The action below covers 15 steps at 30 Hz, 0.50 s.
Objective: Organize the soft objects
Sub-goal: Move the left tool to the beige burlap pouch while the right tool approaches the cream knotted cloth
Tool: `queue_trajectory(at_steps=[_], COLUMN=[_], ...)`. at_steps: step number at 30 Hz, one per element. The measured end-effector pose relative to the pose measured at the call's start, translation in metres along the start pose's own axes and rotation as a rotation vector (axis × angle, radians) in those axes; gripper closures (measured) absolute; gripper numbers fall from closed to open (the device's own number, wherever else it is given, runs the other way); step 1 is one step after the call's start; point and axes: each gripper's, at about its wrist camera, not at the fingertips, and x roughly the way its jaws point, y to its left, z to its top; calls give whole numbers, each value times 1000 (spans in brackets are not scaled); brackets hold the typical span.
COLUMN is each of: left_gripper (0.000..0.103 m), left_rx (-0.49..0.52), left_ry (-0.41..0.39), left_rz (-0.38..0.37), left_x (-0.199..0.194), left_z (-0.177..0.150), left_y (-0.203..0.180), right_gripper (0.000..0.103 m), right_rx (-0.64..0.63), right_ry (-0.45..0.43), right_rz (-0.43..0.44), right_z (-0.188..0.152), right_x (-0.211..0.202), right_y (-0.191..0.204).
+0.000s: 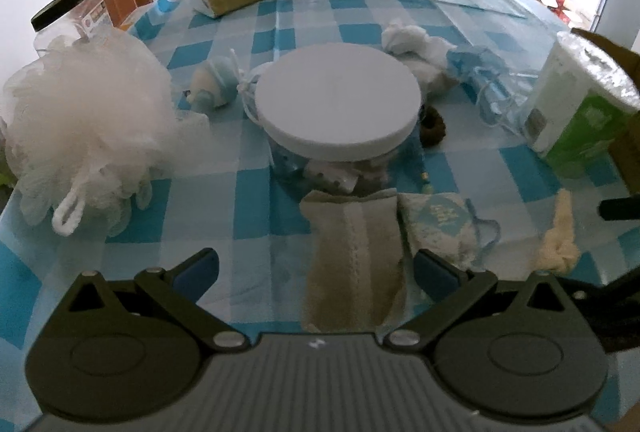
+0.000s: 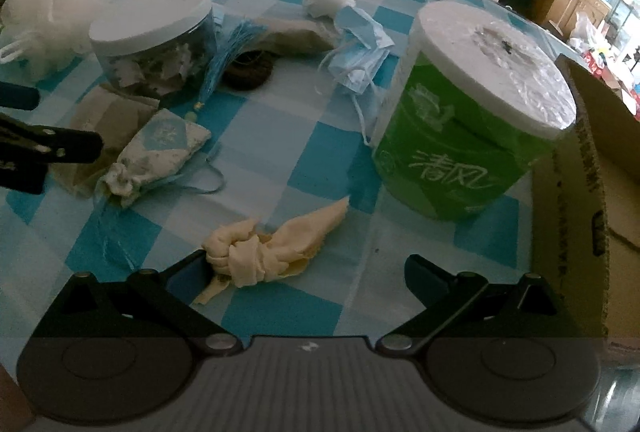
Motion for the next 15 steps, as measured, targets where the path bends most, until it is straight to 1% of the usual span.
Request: queue_trajectory(at_steps=[3,11,15], left_gripper=[1,0,1], left_rx=[11,37,55], left_ry=[8,19,18], left_rz=[28,35,80], left_x=[9,21,17], left_z=[-1,-4,-7], left_y=[-4,-9,-1], right_gripper=[0,0,0], right_rx=[3,-9,-3], right_ry=[1,10,15], right_rz=[0,27,37], right_z=[0,-1,0], right_x=[0,-1,0], right_y=[1,1,-2])
